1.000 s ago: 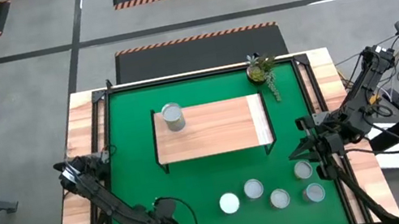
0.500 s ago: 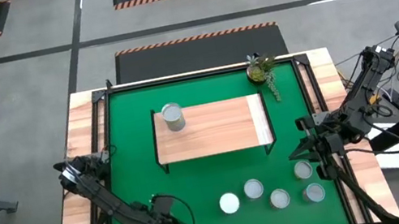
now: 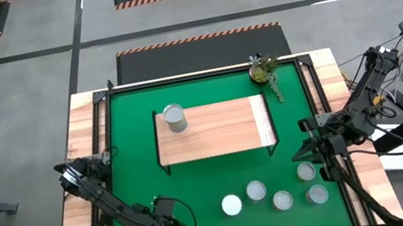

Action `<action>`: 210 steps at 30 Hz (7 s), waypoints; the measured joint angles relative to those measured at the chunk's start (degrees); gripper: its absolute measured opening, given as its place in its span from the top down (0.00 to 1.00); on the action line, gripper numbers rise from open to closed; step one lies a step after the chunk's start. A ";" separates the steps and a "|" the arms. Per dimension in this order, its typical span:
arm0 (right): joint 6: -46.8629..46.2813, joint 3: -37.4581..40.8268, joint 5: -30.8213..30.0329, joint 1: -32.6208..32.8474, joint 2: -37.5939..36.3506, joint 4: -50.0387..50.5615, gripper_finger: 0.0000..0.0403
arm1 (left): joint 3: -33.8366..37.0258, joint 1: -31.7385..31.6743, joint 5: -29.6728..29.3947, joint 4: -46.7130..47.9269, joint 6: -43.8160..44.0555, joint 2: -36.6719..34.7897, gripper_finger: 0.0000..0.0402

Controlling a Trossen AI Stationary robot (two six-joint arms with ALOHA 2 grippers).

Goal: Pick and place cans onto a shelf
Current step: Put the canned pears on the shelf

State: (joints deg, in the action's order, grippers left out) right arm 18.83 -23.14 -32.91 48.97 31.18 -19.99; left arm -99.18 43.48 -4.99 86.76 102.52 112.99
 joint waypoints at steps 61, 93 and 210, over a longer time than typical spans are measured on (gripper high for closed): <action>-0.42 0.00 -0.07 0.02 0.00 0.46 0.98 | 0.68 0.16 -1.64 0.17 -0.66 -0.13 0.20; -0.87 0.00 -0.07 0.02 0.00 0.49 0.98 | -0.34 0.28 -3.40 -3.65 -1.98 -0.37 0.08; -2.42 0.00 -0.13 0.00 0.11 2.08 0.98 | -25.83 -30.19 -20.23 3.24 -49.54 -2.01 0.12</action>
State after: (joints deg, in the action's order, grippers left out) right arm 16.40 -23.13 -33.04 48.97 31.29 -17.91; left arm -125.01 13.29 -25.23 90.00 52.98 110.98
